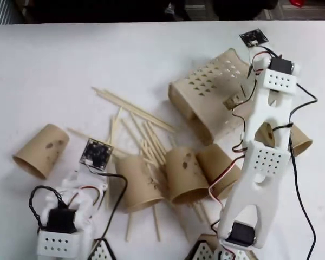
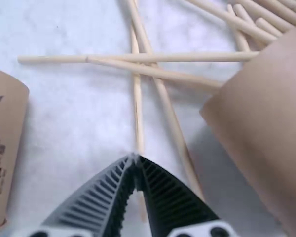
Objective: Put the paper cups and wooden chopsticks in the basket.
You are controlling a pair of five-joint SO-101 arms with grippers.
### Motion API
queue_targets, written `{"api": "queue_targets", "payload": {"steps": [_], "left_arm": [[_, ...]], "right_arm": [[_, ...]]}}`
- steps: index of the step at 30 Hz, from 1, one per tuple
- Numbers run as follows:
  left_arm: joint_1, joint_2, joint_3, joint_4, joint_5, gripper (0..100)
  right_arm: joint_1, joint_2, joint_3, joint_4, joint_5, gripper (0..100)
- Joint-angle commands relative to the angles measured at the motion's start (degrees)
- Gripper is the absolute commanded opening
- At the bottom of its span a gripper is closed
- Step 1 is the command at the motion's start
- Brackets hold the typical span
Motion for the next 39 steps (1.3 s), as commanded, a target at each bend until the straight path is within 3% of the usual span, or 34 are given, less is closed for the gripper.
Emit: {"api": "queue_targets", "payload": {"steps": [1,4,11,20,29,35,39], "left_arm": [[-0.31,-0.22,-0.26,0.26,-0.44,3],[-0.31,-0.22,-0.26,0.26,-0.44,3],[-0.31,-0.22,-0.26,0.26,-0.44,3],[-0.31,-0.22,-0.26,0.26,-0.44,3],[-0.31,-0.22,-0.26,0.26,-0.44,3],[-0.31,-0.22,-0.26,0.26,-0.44,3],[-0.31,-0.22,-0.26,0.26,-0.44,3]], "right_arm": [[-1.45,-0.92,-6.86,2.51,1.85,7.3],[-1.80,-1.10,-11.87,5.32,2.46,2.8],[-4.18,-0.75,-21.98,12.26,5.54,2.3],[-8.57,-0.66,-35.08,12.79,5.63,2.3],[-12.88,-3.21,-35.16,5.58,5.63,2.3],[-16.48,-4.44,-35.16,13.05,5.71,2.3],[-19.56,-6.02,-35.08,16.04,10.20,2.6]]}}
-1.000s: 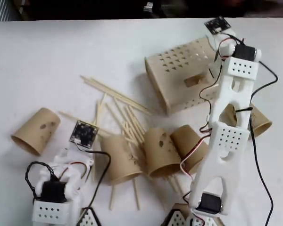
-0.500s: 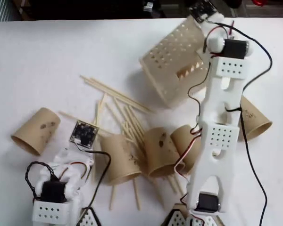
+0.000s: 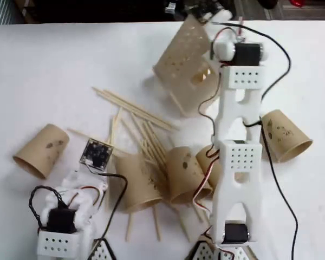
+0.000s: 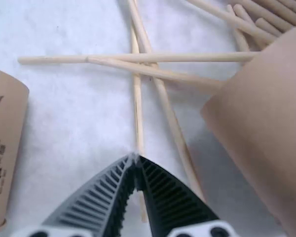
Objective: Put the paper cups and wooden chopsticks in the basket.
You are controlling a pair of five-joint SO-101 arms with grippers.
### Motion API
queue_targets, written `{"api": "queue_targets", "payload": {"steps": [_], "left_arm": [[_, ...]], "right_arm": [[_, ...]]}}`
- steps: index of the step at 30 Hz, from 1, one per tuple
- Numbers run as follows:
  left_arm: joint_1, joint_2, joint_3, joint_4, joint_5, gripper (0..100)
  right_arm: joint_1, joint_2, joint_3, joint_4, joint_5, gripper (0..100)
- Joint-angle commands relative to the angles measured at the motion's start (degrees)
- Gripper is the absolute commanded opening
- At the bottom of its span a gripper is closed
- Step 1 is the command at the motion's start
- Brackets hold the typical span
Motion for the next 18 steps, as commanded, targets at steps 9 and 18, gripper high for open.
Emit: {"api": "queue_targets", "payload": {"steps": [9,18], "left_arm": [[-0.31,-0.22,-0.26,0.26,-0.44,3],[-0.31,-0.22,-0.26,0.26,-0.44,3]], "right_arm": [[-2.95,-6.37,-1.85,1.45,3.16,9.7],[-4.26,-14.64,15.82,1.54,3.16,10.2]]}}
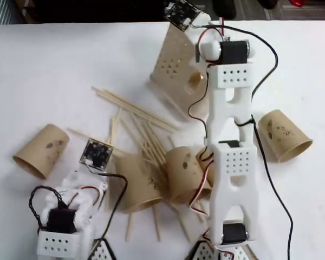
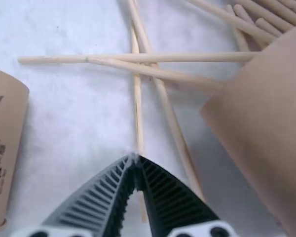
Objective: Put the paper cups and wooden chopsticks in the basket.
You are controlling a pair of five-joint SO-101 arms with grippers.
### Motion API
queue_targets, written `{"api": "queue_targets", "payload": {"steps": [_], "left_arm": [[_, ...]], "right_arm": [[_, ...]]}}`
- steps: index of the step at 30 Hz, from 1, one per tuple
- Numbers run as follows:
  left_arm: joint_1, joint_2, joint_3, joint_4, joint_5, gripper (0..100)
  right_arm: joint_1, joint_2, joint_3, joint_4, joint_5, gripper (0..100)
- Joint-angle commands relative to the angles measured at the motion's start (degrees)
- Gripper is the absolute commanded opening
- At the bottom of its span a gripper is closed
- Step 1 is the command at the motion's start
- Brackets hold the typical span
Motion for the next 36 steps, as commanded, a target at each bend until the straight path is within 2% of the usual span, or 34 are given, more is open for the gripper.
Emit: {"api": "queue_targets", "payload": {"steps": [1,10,25,33,36], "left_arm": [[-0.31,-0.22,-0.26,0.26,-0.44,3],[-0.31,-0.22,-0.26,0.26,-0.44,3],[-0.40,-0.22,-0.26,0.26,-0.44,3],[-0.40,-0.22,-0.26,0.26,-0.44,3],[-0.40,-0.22,-0.26,0.26,-0.44,3]], "right_arm": [[-1.19,-9.80,8.26,0.22,0.44,10.2],[-4.44,-23.87,30.68,-0.04,0.26,16.3],[-6.29,-27.74,29.71,-0.04,-11.78,16.5],[-6.29,-30.55,34.11,-0.04,-11.87,17.1],[-7.08,-30.99,39.12,-0.04,-12.04,22.0]]}}
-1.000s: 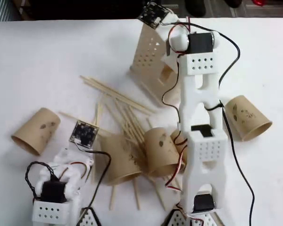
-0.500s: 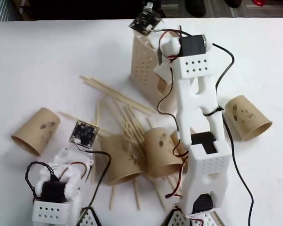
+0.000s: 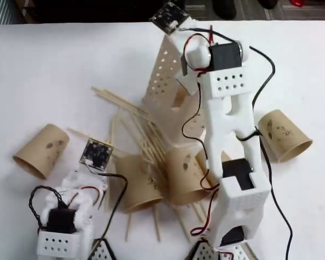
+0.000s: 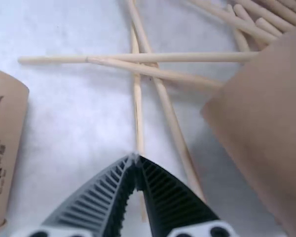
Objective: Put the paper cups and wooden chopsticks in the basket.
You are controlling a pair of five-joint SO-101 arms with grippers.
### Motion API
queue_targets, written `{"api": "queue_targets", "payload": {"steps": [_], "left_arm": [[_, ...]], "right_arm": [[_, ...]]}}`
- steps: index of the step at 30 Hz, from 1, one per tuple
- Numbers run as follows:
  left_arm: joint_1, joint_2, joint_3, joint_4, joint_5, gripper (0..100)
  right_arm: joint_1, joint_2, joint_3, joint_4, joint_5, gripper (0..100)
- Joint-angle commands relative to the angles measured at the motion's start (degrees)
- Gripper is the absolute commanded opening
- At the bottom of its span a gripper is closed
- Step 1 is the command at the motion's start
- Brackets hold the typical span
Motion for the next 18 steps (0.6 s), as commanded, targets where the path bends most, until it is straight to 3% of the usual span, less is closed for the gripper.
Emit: {"api": "queue_targets", "payload": {"steps": [1,12,18], "left_arm": [[-0.40,-0.22,-0.26,0.26,-0.44,3],[-0.40,-0.22,-0.26,0.26,-0.44,3],[-0.40,-0.22,-0.26,0.26,-0.44,3]], "right_arm": [[-1.01,-3.74,3.43,-0.04,-0.79,22.6],[-0.84,-3.91,6.51,-1.10,-0.26,5.2],[1.63,-3.91,6.42,-1.89,11.60,1.9]]}}
